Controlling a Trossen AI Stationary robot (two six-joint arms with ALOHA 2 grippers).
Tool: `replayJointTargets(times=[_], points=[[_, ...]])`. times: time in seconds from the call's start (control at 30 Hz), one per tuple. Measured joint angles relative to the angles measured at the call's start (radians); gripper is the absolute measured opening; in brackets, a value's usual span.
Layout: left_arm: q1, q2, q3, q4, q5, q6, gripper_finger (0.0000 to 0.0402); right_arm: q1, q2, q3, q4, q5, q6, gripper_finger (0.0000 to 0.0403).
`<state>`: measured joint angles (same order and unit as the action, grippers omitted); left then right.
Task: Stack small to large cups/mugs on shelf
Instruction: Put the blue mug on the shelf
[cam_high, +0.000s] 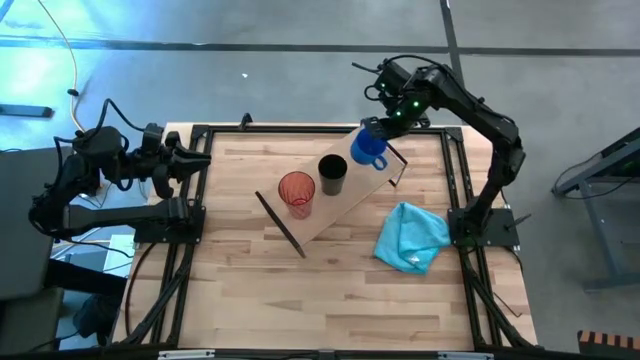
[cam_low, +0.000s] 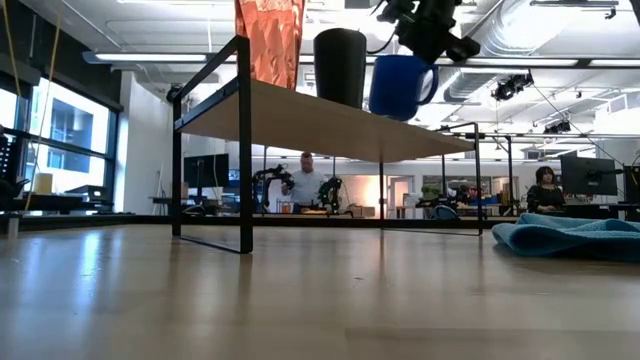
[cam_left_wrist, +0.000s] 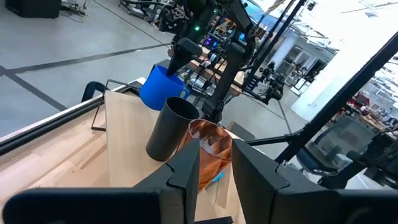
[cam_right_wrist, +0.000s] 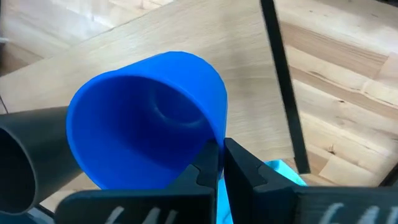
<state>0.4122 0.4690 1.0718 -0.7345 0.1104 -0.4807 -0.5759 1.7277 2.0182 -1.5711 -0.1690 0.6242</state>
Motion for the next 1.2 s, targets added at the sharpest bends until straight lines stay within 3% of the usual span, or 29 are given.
replayJointTargets(times=[1.2], points=[[0.000,0.000,0.000,0.000,0.027,-0.022,0.0083,0.022,0.065,-0.001,0.000,-0.034,-0.075,0.0000]])
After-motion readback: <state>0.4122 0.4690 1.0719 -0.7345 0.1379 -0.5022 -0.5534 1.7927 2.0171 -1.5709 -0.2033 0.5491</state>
